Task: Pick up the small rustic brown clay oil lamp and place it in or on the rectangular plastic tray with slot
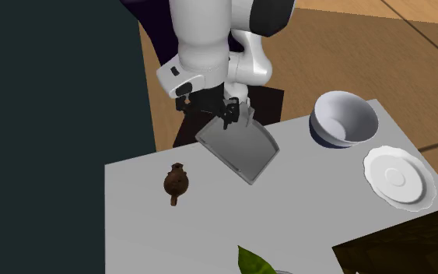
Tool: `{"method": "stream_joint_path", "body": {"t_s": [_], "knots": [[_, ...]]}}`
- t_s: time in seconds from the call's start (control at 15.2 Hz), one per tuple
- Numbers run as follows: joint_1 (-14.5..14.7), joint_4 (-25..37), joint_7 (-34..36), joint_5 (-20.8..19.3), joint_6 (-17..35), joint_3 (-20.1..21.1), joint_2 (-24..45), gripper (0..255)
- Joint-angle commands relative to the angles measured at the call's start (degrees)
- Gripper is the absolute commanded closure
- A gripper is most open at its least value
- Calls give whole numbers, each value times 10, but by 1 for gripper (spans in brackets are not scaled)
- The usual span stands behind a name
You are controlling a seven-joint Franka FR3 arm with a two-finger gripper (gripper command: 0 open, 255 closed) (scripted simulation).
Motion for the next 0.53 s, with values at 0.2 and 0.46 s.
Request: {"method": "stream_joint_path", "body": {"t_s": [0.2, 0.46], "knots": [[-4, -2, -16, -6, 46, -19, 50, 0], [-8, 6, -38, -9, 104, -44, 124, 0]]}}
